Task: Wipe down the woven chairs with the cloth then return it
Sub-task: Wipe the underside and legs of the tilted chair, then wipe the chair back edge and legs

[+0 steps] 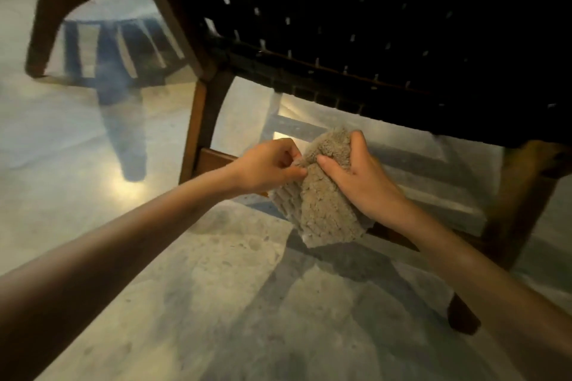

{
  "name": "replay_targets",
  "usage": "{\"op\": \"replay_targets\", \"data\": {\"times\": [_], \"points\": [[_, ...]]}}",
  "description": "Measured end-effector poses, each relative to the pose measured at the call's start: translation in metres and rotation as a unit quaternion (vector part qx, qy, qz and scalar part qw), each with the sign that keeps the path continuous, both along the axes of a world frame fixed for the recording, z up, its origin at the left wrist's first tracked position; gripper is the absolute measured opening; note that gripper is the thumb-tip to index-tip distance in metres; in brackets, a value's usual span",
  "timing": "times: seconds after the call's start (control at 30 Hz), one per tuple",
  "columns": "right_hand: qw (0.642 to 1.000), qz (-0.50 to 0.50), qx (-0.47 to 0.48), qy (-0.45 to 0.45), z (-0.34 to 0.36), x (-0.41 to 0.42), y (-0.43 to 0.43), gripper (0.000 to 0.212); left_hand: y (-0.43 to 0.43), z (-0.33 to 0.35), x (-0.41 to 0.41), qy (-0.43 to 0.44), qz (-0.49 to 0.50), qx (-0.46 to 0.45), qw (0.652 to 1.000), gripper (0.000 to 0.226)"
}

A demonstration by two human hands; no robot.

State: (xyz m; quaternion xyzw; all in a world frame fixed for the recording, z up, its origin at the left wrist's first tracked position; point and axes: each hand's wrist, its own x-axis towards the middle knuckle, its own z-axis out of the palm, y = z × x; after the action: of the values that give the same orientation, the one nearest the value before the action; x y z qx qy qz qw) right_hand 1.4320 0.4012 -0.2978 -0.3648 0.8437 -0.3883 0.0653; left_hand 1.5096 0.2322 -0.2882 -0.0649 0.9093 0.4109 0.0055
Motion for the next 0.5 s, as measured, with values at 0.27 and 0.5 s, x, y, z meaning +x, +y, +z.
{"op": "replay_targets", "data": {"times": [0.27, 0.5], "points": [[0.993, 0.074, 0.088, -0.041, 0.037, 0.050, -0.121, 0.036, -0.087, 0.033, 0.075, -0.063, 0.141, 0.077, 0.985, 0.016], [0.974, 0.148, 0.146, -0.089, 0.150, 0.112, -0.178, 0.037, -0.128, 0.143, 0.142, -0.098, 0.218, 0.139, 0.961, 0.005]]}}
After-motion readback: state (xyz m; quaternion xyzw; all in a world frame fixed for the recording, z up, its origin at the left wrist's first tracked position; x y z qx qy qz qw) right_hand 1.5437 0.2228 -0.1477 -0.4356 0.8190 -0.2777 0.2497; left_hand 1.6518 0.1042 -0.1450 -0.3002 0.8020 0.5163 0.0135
